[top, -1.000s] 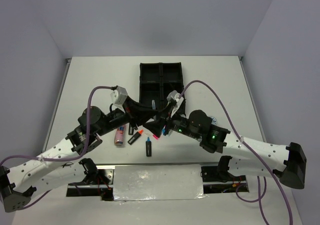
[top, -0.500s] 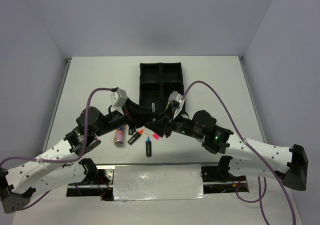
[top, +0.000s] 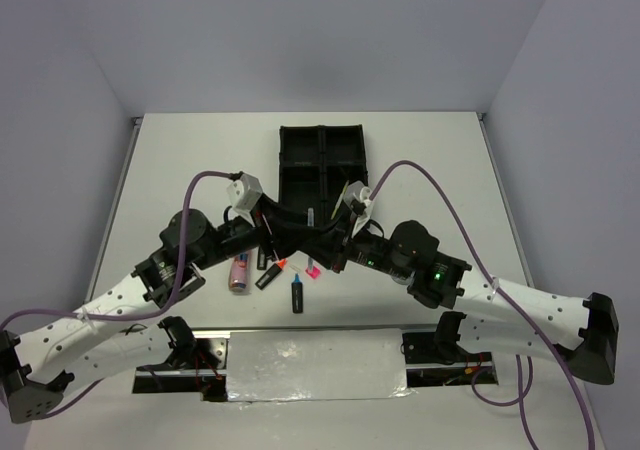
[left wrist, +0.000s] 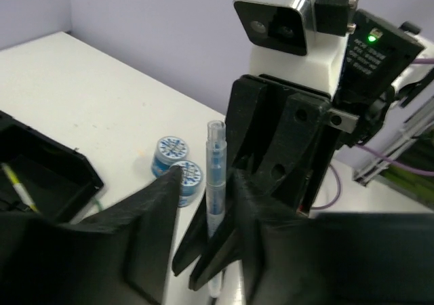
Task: Sort the stationery into containers
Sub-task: Close the pen cap on the pen, then place the pen in the storage box, then pick up the pen from the center of the board.
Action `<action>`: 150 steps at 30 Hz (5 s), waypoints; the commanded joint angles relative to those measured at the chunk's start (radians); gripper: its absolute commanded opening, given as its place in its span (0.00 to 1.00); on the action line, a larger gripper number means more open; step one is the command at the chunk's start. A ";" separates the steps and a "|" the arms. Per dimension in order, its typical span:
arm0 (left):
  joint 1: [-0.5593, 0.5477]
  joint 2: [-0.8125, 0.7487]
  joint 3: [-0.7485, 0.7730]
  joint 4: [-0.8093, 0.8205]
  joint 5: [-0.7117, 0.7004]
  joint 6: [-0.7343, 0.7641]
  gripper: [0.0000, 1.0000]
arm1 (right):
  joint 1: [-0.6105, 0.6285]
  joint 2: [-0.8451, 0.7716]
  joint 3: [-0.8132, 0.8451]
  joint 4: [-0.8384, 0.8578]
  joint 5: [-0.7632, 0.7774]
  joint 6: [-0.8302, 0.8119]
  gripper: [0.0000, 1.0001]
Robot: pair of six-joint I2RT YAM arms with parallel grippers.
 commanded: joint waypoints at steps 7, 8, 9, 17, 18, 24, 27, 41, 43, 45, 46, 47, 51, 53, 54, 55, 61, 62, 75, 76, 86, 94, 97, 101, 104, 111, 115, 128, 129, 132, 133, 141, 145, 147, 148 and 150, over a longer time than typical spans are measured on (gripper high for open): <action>-0.003 0.020 0.142 -0.051 -0.142 0.032 0.77 | -0.004 0.018 0.004 0.041 0.015 -0.005 0.00; -0.003 0.015 0.143 -0.038 -0.148 0.036 0.77 | -0.004 0.026 0.004 0.044 0.012 -0.006 0.00; -0.001 0.012 0.143 -0.032 -0.151 0.041 0.76 | -0.004 0.029 0.004 0.042 0.012 -0.006 0.00; -0.003 0.042 0.181 -0.061 -0.158 0.055 0.61 | -0.004 0.021 0.015 0.028 0.002 -0.014 0.00; -0.003 0.046 0.180 -0.061 -0.152 0.052 0.58 | -0.004 0.020 0.017 0.024 0.005 -0.015 0.00; -0.001 0.058 0.152 -0.046 -0.112 0.027 0.50 | -0.005 0.032 0.052 0.002 0.005 -0.028 0.00; -0.001 0.064 0.128 -0.037 -0.076 0.010 0.31 | -0.005 0.040 0.081 -0.009 0.014 -0.037 0.00; -0.001 0.050 -0.048 -0.006 -0.022 -0.082 0.00 | -0.068 0.101 0.367 -0.085 0.048 -0.137 0.00; -0.003 0.050 -0.085 0.020 -0.008 -0.114 0.00 | -0.086 0.117 0.406 -0.091 0.038 -0.147 0.00; -0.003 0.056 -0.142 0.067 0.018 -0.135 0.00 | -0.093 0.133 0.463 -0.096 0.029 -0.158 0.00; -0.004 0.058 -0.159 0.080 0.022 -0.155 0.00 | -0.099 0.140 0.478 -0.096 0.026 -0.161 0.00; -0.008 0.061 -0.195 0.090 0.026 -0.165 0.00 | -0.100 0.144 0.512 -0.096 0.023 -0.163 0.00; -0.034 0.075 -0.286 0.182 0.053 -0.205 0.00 | -0.114 0.185 0.598 -0.110 0.005 -0.167 0.00; -0.057 0.090 -0.303 0.192 0.053 -0.209 0.00 | -0.117 0.201 0.635 -0.116 0.000 -0.167 0.00; -0.063 0.092 -0.305 0.181 0.037 -0.208 0.00 | -0.117 0.213 0.641 -0.117 -0.003 -0.166 0.00; -0.066 0.085 -0.303 0.164 0.023 -0.205 0.00 | -0.117 0.216 0.636 -0.121 -0.005 -0.164 0.00; -0.066 -0.005 -0.183 -0.073 -0.205 -0.130 0.00 | -0.119 0.173 0.408 -0.072 0.032 -0.129 0.00; -0.066 -0.008 -0.153 -0.124 -0.270 -0.126 0.08 | -0.119 0.164 0.380 -0.075 0.028 -0.118 0.00; -0.055 0.163 0.558 -0.789 -1.103 -0.292 0.99 | -0.309 0.293 0.153 -0.175 0.058 0.037 0.00; -0.055 0.188 0.615 -0.814 -1.117 -0.288 0.99 | -0.371 0.319 0.177 -0.237 0.064 0.049 0.00; -0.052 0.139 0.508 -0.974 -1.004 -0.220 0.99 | -0.537 0.789 0.639 -0.625 0.282 0.129 0.02; -0.049 0.053 0.393 -1.083 -1.019 -0.226 0.99 | -0.564 0.893 0.707 -0.685 0.316 0.245 0.11; -0.049 0.026 0.350 -1.068 -1.005 -0.226 0.99 | -0.574 0.888 0.672 -0.667 0.321 0.311 0.13; -0.049 0.024 0.329 -1.060 -0.991 -0.222 0.99 | -0.576 0.877 0.638 -0.656 0.331 0.377 0.14; -0.049 0.029 0.329 -1.068 -0.987 -0.218 0.99 | -0.577 0.877 0.635 -0.663 0.334 0.412 0.18; -0.049 0.019 0.316 -1.058 -0.962 -0.209 0.99 | -0.591 0.886 0.589 -0.628 0.310 0.488 0.22; -0.047 0.016 0.313 -1.057 -0.958 -0.202 0.99 | -0.590 0.900 0.619 -0.654 0.304 0.477 0.32; -0.047 0.023 0.320 -1.058 -0.982 -0.220 0.99 | -0.544 0.686 0.607 -0.670 0.316 0.342 0.59; -0.047 0.026 0.321 -1.063 -0.987 -0.232 0.99 | -0.527 0.675 0.610 -0.702 0.331 0.333 0.59; -0.041 0.042 0.323 -1.066 -0.994 -0.263 0.99 | -0.450 0.615 0.567 -0.765 0.437 0.333 0.59; -0.034 0.058 0.323 -1.066 -0.993 -0.274 0.99 | -0.424 0.597 0.506 -0.765 0.442 0.342 0.60; -0.003 0.170 0.309 -1.062 -0.944 -0.413 0.99 | -0.370 0.514 0.259 -0.737 0.460 0.478 0.61; 0.002 0.242 0.304 -1.037 -0.898 -0.399 0.99 | -0.363 0.523 0.158 -0.681 0.439 0.517 0.60; 0.003 0.263 0.294 -1.023 -0.877 -0.393 0.99 | -0.360 0.558 0.138 -0.659 0.414 0.534 0.59; 0.003 0.269 0.289 -1.020 -0.867 -0.392 0.99 | -0.361 0.570 0.133 -0.648 0.402 0.534 0.58; 0.003 0.283 0.277 -1.014 -0.846 -0.390 0.99 | -0.363 0.592 0.122 -0.628 0.390 0.543 0.57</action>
